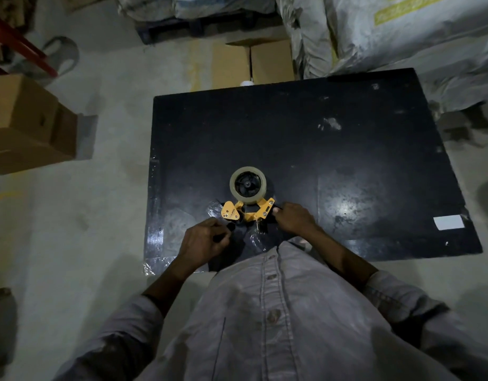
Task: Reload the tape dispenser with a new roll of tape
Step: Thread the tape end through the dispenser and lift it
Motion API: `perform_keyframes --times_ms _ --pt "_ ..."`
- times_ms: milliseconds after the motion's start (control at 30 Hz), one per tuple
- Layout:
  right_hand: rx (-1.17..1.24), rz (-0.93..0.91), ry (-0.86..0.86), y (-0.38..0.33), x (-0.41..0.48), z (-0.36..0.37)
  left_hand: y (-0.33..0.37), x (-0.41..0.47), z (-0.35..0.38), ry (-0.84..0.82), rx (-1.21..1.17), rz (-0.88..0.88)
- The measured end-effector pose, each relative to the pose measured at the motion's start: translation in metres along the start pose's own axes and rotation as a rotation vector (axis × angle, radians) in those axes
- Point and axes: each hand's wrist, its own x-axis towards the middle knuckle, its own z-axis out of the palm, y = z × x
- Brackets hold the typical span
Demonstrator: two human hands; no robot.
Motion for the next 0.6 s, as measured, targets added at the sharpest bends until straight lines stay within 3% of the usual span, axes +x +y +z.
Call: perform_keyframes --times_ms 167,333,600 --pt "0.037 -0.188 0.146 0.023 -0.008 0.004 0.0 0.003 -0.004 -0.013 -0.031 0.102" --pt "-0.203 -0.375 0.2 0.039 -0.013 0.013 -0.002 0.0 -0.003 -0.048 -0.066 0.042" --pt "-0.187 -0.42 0.204 0.011 -0.015 0.014 -0.008 -0.006 -0.001 -0.06 -0.099 0.101"
